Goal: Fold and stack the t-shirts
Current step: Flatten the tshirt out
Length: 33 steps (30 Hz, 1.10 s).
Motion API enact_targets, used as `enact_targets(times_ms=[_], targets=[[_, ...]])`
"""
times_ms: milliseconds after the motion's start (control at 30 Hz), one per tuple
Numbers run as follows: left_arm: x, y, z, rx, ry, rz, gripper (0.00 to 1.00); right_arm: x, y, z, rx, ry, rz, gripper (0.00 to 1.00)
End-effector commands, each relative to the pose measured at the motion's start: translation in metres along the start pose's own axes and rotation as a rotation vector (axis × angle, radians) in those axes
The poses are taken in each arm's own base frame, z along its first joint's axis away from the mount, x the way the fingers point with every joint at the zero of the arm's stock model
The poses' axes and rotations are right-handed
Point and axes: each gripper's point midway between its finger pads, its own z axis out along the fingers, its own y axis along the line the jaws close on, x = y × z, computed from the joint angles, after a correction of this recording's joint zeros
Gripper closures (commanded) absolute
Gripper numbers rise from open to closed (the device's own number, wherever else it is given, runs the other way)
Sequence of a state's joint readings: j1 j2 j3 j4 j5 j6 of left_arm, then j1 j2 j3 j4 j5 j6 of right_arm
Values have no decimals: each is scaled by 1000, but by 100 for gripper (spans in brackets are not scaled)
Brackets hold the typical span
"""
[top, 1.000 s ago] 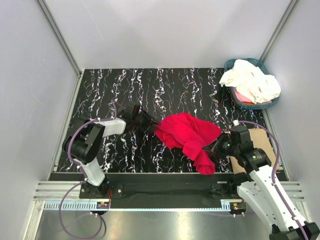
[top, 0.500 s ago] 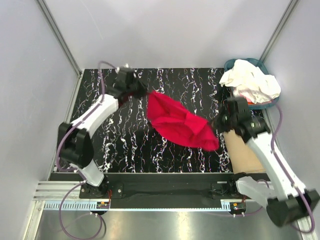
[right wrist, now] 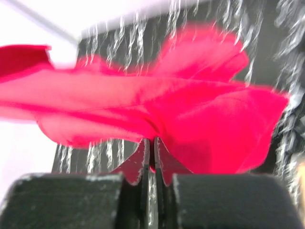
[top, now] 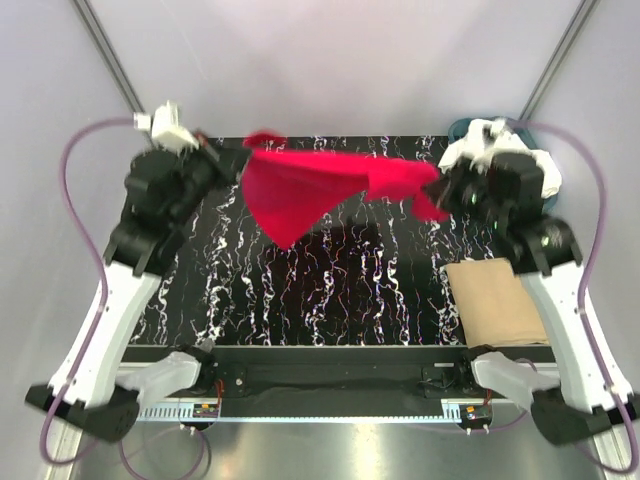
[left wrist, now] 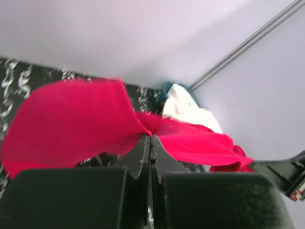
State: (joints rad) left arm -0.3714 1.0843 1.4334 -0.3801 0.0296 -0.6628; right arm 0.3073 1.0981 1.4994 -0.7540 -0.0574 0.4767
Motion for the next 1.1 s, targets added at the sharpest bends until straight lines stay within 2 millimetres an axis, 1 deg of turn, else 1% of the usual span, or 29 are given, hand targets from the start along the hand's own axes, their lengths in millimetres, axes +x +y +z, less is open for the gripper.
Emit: enact_targets(times_ms=[0,33,67,100,133,167,200,233,267,300,367,400,433,467,500,533,567,600,633,667,700,733,767,800,833,867,1000,1067], targets=[[77,81,-22,-240,143,-35,100,122,-16,-6,-67,368,166,83],[86,89,-43,-261,141,-64,100,172,-35,-11,-33,466,266,78],[105,105,-55,-316,173,-99,89,194,-39,-14,-48,510,308,72],[153,141,-75,-439,276,-166,88,216,-41,-23,-62,574,353,67],[163,144,-93,-429,277,-196,81,245,-54,-32,-34,617,403,58],[195,161,-105,-456,341,-216,63,258,-60,-39,-17,638,428,54],[200,154,-121,-408,347,-238,55,275,-69,-44,17,660,464,52],[206,158,-130,-413,356,-237,51,274,-69,-51,-5,628,468,48],[207,159,-138,-416,358,-235,48,277,-70,-54,-1,626,477,47],[207,164,-148,-437,357,-210,42,278,-71,-55,4,618,490,45],[190,157,-156,-418,310,-171,39,278,-74,-53,21,612,491,39],[188,160,-157,-429,317,-138,37,275,-75,-50,31,603,478,38],[185,159,-155,-433,319,-125,36,277,-79,-45,59,624,472,37],[180,156,-152,-433,319,-112,36,274,-82,-40,74,615,449,35],[183,159,-145,-454,358,-89,33,269,-82,-36,71,612,404,34],[185,159,-139,-454,379,-79,33,271,-87,-29,107,640,388,34],[185,158,-132,-453,396,-70,33,268,-91,-23,128,634,363,30],[191,164,-122,-483,441,-57,33,262,-92,-18,124,630,315,28],[194,166,-116,-497,460,-50,32,266,-98,-9,161,667,303,26],[195,168,-110,-507,475,-45,31,266,-100,-4,174,677,282,25],[204,175,-102,-531,515,-45,31,265,-107,2,198,682,249,22],[207,178,-97,-540,533,-53,31,267,-109,11,221,717,238,21],[212,182,-93,-548,550,-65,31,267,-111,16,226,734,222,21],[218,186,-86,-545,582,-92,32,264,-111,22,228,736,207,20],[221,190,-82,-547,598,-111,32,271,-117,28,261,772,209,20],[222,194,-76,-539,600,-127,32,271,-124,33,297,767,197,20],[237,215,-60,-547,683,-186,32,275,-142,47,386,773,175,21],[237,221,-56,-563,707,-186,32,281,-151,50,429,791,170,21]])
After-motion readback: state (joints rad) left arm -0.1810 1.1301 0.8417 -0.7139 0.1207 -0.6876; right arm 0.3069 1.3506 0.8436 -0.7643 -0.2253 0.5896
